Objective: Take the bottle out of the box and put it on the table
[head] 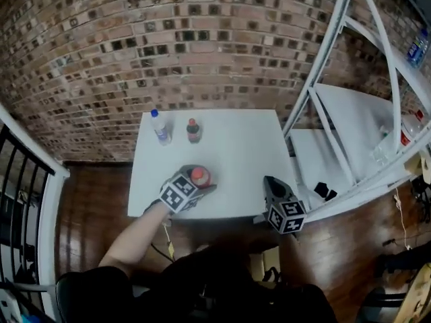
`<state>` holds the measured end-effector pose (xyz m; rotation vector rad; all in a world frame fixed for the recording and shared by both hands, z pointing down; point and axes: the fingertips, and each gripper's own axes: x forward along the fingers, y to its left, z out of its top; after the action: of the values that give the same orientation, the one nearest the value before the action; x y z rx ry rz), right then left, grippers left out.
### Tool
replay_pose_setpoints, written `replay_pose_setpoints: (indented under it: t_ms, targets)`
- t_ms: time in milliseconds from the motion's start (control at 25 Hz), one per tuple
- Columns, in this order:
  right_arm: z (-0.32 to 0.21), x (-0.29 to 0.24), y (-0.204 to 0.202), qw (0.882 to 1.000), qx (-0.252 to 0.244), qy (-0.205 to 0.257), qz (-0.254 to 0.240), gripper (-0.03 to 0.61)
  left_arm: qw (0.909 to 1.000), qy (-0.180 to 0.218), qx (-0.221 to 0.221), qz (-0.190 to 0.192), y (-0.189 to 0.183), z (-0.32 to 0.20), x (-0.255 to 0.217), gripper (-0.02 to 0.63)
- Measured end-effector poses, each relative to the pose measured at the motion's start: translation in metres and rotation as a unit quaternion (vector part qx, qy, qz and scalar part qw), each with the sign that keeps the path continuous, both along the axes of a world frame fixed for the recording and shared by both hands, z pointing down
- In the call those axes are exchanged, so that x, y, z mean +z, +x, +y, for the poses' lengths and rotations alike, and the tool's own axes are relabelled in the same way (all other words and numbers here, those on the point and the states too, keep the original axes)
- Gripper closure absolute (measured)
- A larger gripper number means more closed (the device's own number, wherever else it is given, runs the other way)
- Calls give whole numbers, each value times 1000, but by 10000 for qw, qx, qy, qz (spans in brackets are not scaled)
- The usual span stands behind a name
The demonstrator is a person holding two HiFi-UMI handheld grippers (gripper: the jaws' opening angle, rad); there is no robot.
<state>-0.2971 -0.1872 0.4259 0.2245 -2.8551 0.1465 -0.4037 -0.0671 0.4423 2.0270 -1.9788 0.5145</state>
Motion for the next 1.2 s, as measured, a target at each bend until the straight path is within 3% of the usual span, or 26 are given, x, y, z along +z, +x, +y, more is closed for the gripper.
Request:
replay_pose_setpoints:
  t_ms: [160,520,880,1200]
  targets:
    - [30,4,-48,9987,-493,-83,79,574,9967,-232,-757,191,-52,47,18,302]
    - [77,21,-129,9931,-1150,-161,191,574,9837,-407,-1735,256,-143,118,37,302]
    - [97,47,-169,9926,-1118,-360,318,574,9790,-530,-1920,444,-190,132,66,299]
    - [93,72,-167,9925,-940,-499,596,574,9783,-761,-1890,390,-204,123,95,296]
